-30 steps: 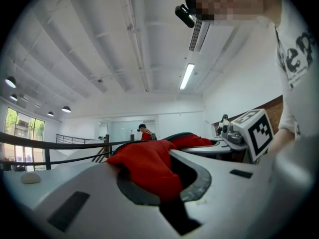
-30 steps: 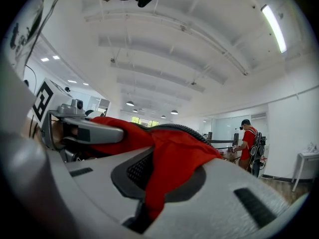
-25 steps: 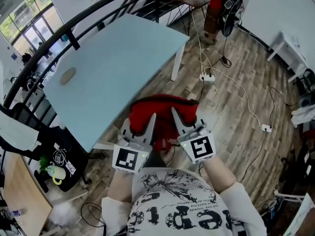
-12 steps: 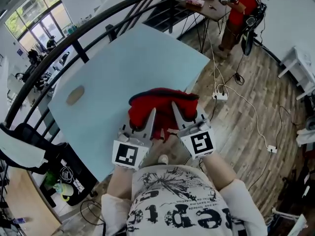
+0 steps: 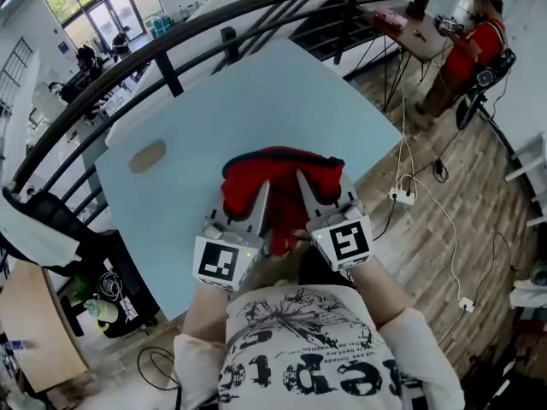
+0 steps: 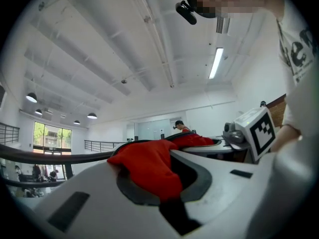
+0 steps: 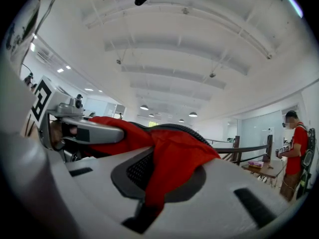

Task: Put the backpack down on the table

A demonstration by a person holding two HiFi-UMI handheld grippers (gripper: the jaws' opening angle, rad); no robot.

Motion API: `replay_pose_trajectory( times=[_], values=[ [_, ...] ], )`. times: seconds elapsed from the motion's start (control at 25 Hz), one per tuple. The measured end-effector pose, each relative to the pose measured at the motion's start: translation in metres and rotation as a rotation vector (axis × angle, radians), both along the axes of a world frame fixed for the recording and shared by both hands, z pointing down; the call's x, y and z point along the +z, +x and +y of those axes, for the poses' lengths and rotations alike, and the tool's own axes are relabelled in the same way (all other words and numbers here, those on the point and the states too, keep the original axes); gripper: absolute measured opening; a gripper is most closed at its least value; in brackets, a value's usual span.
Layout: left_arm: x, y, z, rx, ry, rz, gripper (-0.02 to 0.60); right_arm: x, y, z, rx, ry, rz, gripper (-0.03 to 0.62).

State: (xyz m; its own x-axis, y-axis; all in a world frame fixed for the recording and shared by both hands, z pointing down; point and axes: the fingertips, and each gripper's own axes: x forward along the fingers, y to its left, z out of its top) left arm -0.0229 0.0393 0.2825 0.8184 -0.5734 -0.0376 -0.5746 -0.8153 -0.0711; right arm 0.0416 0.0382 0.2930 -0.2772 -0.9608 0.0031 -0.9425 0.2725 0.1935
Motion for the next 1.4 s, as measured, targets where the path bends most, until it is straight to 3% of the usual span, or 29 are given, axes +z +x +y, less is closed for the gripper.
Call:
replay_pose_trajectory(
  times=[0.76,0.88,1.12,1.4],
  values=[
    [0.008,-0.014,-0.221,-0.514,0.004,-0.036,0.031,0.007,-0.021,-0.253,-0.514,-0.022,-0.01,0.02],
    [0.004,-0.016,-0.265,-0.568,0.031,-0.012,0.031,0.009,-0.024,-0.296,-0.558,-0.019,-0.002,0.02],
    [0.02,-0.023,-0.332,-0.627,0.006,-0.009,0.031,0.019,-0.033,-0.368,-0.626,-0.013,0.002,0.02],
    [0.029,-0.038,-0.405,-0.667,0.029,0.017,0.031,0.028,-0.048,-0.441,-0.631,-0.014,0.008,0.02]
  ],
)
